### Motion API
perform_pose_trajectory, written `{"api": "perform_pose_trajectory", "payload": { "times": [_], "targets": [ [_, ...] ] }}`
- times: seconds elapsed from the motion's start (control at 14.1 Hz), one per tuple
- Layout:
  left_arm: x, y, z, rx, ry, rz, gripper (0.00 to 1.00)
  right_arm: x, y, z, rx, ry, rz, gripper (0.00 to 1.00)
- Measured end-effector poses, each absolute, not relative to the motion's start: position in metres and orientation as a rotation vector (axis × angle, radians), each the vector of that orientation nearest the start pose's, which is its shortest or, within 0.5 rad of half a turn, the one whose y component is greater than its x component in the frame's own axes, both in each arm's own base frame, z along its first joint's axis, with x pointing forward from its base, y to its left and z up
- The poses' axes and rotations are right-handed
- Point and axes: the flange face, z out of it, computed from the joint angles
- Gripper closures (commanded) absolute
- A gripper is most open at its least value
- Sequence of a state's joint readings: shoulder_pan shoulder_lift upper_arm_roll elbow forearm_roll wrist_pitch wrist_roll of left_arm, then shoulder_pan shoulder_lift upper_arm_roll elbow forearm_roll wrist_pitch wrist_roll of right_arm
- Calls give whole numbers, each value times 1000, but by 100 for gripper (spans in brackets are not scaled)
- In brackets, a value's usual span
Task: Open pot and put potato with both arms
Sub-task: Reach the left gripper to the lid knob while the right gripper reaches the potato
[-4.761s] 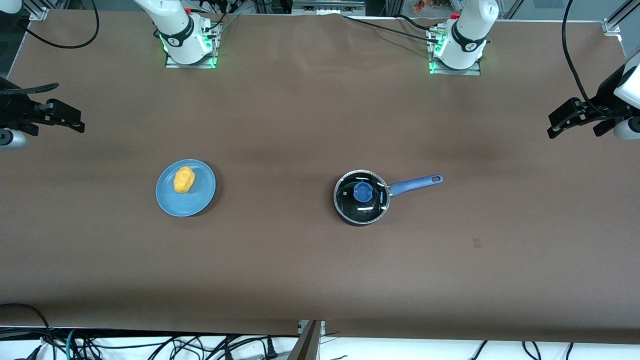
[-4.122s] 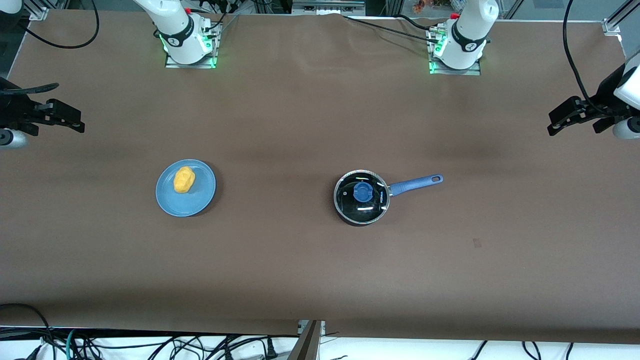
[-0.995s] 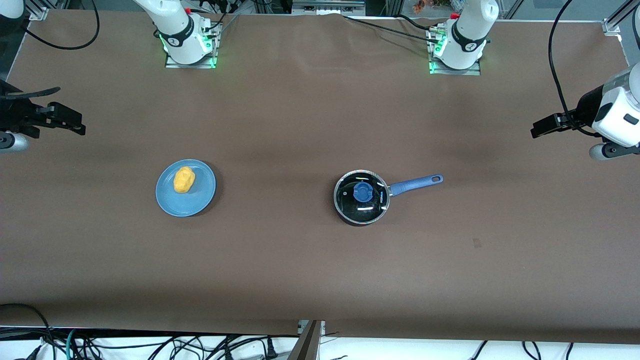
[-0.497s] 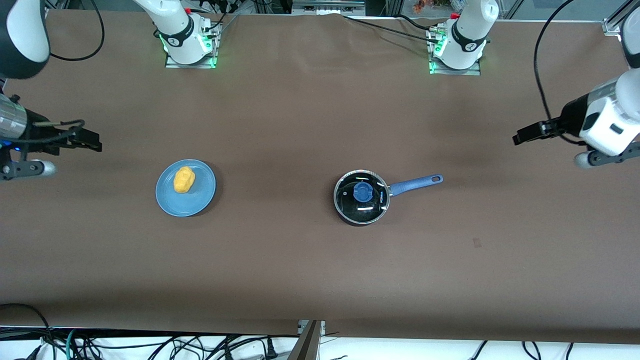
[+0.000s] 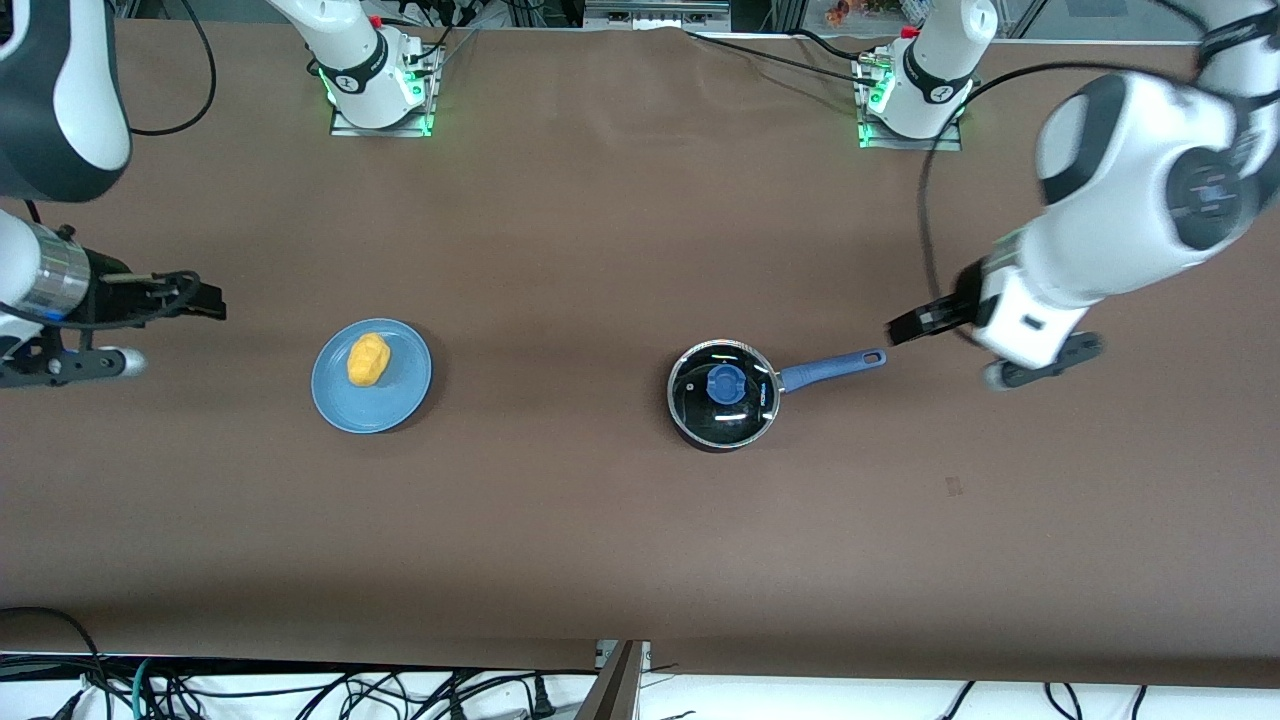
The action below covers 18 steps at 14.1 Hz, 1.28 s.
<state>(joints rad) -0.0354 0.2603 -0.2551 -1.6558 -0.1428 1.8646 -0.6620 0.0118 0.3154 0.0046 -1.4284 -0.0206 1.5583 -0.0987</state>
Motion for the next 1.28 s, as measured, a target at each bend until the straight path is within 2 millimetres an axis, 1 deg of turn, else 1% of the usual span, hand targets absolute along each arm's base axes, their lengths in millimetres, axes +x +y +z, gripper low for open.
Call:
{"api": "perform_pose_trajectory", "payload": {
  "times": [0.07,0.21,0.36,0.43,0.5,0.64,0.78,0.92,1.07,1.14,1.28],
  "targets": [
    [607,-204,444,-3215,-737,217,0,640,10,487,-3131,-178,309,0],
    [607,-251,413,-3186,-794,202,0,648,15,454,-3134,-101,341,0],
    [613,-288,391,-3145,-884,195,0,653,25,418,-3134,-36,386,0],
    [618,-301,381,-3123,-923,196,0,654,29,401,-3133,-23,398,0],
    [622,-312,370,-3106,-942,192,0,655,32,382,-3133,-20,400,0],
    [627,-331,350,-3080,-918,165,0,651,32,349,-3134,-1,401,0],
    [625,-349,333,-3078,-869,155,0,645,36,328,-3138,119,412,0],
    [619,-366,325,-3084,-829,164,0,641,48,311,-3135,190,433,0],
    [614,-375,323,-3089,-808,167,0,636,57,292,-3131,221,453,0],
    [612,-378,320,-3088,-800,173,0,633,60,279,-3129,238,464,0],
    [606,-388,308,-3083,-772,195,0,629,63,258,-3127,252,471,0]
  ]
}}
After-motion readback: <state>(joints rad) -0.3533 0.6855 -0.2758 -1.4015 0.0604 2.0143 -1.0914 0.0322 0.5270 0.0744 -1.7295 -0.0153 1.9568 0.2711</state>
